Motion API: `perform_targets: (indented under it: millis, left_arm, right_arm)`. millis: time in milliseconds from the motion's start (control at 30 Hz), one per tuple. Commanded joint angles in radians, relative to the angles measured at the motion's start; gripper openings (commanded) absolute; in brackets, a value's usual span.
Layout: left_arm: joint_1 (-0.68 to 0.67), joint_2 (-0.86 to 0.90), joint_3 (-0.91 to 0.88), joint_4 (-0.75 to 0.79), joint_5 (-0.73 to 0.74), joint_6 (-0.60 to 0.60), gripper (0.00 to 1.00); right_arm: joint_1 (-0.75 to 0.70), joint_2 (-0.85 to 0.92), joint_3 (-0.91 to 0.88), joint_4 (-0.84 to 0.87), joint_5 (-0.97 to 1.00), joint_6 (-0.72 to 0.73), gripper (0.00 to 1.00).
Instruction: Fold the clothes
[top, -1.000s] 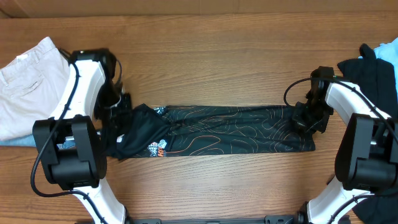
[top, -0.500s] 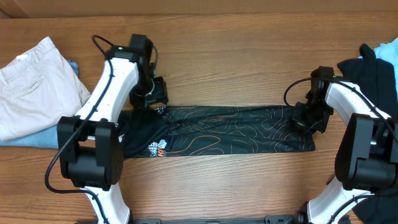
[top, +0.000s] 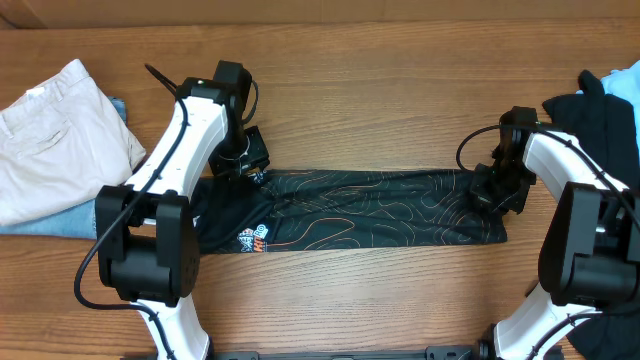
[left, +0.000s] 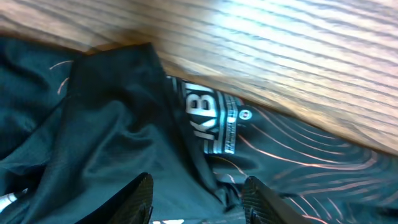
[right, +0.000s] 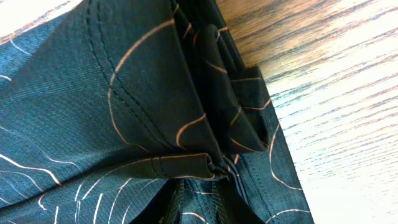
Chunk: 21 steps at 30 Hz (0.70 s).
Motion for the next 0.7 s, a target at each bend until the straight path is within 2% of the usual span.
perform_targets:
  millis: [0,500,667]
  left_arm:
    - [0.005,0.029,-0.039,0.010,-0.029,-0.048,0.51]
    - [0.006,0.056,-0.053,0.029,-0.032,-0.038,0.49]
    - [0.006,0.056,-0.055,0.028,-0.031,-0.033,0.27]
  right_arm:
    - [0.000,-0.014,-0.016,0.005,0.004,-0.002,0.20]
    - [0.000,-0.014,-0.016,-0.002,-0.003,-0.002,0.20]
    - [0.000,-0.014,-0.016,-0.002,-0.003,-0.002,0.20]
